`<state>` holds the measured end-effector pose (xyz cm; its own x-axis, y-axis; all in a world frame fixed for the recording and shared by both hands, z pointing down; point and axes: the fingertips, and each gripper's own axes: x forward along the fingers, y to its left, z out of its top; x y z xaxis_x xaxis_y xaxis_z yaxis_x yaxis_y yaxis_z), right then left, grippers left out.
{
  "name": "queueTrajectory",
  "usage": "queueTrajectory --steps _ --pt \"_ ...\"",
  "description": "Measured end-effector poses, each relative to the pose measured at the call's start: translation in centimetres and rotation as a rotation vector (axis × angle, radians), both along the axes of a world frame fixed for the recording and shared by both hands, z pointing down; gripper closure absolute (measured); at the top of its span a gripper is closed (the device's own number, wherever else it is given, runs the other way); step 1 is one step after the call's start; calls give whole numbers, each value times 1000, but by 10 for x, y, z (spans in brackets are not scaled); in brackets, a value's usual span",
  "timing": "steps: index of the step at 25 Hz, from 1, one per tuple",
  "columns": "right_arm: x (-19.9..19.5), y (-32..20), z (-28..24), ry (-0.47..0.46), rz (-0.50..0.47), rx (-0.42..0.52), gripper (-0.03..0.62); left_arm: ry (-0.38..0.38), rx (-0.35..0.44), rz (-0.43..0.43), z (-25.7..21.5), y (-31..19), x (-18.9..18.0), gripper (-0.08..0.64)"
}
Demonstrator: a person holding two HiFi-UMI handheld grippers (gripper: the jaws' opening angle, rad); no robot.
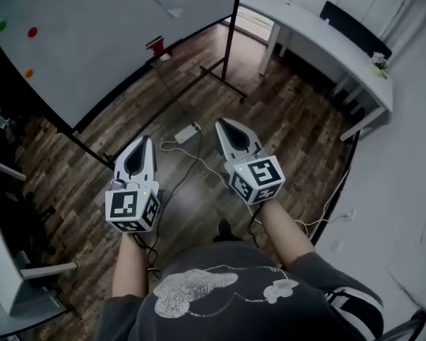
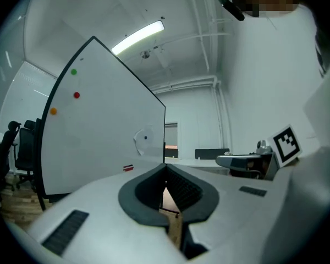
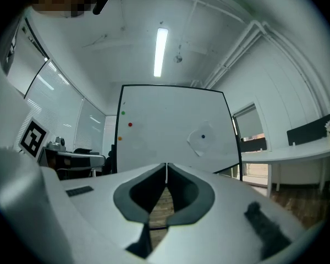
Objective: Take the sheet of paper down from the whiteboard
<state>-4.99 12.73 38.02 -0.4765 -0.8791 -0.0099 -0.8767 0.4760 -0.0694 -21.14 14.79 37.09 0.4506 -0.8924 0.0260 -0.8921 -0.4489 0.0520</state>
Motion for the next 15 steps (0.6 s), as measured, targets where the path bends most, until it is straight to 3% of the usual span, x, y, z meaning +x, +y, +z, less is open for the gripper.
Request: queueTrajectory --steps 5,15 --pt "47 -41 -1 7 -49 0 571 -7 1 -55 -3 -39 44 549" --pt "79 -116 16 -16 -113 -42 569 -18 -36 -121 4 -99 79 549"
